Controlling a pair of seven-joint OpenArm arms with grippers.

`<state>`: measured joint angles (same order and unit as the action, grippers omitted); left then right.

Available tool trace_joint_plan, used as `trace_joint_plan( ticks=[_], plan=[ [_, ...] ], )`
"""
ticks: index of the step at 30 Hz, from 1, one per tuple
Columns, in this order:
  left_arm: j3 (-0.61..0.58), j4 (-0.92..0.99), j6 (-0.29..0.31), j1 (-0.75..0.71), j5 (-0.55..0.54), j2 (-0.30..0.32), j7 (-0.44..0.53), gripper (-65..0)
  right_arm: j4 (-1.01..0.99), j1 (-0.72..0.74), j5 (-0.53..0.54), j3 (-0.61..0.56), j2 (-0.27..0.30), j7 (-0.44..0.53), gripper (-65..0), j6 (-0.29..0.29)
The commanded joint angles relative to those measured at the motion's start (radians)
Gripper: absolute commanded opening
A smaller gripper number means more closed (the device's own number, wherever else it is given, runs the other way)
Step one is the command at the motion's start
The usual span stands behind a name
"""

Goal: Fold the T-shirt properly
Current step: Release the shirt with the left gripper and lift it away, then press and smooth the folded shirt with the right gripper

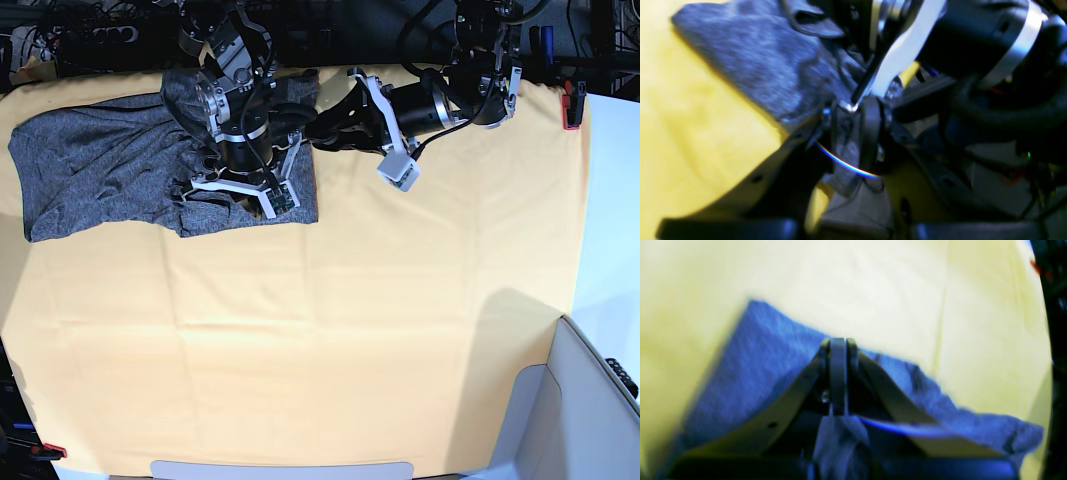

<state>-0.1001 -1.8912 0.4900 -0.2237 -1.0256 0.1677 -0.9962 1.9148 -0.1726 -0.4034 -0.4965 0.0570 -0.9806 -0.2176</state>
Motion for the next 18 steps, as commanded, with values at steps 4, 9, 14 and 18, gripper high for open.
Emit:
trace_joint_plan(
  ticks=[4,9,14,18],
  plan=[
    [0.04,-0.017,-0.093,0.053,0.018,0.013,0.241,-64.5,0.005,-0.025,0.033,-0.017,-0.004,-0.05,-65.0,0.014],
    [0.04,-0.018,-0.093,0.043,0.018,0.014,0.241,-64.5,0.007,-0.035,0.031,-0.003,0.002,-0.056,-65.0,0.016],
    [0.04,-0.017,-0.093,0.031,0.018,0.014,0.244,-64.5,0.008,-0.034,0.031,0.062,-0.004,-0.056,-65.0,0.016],
    [0.038,-0.015,-0.093,0.031,0.018,0.014,0.244,-64.5,0.013,-0.025,0.031,0.095,-0.004,-0.056,-65.0,0.016]
  ],
)
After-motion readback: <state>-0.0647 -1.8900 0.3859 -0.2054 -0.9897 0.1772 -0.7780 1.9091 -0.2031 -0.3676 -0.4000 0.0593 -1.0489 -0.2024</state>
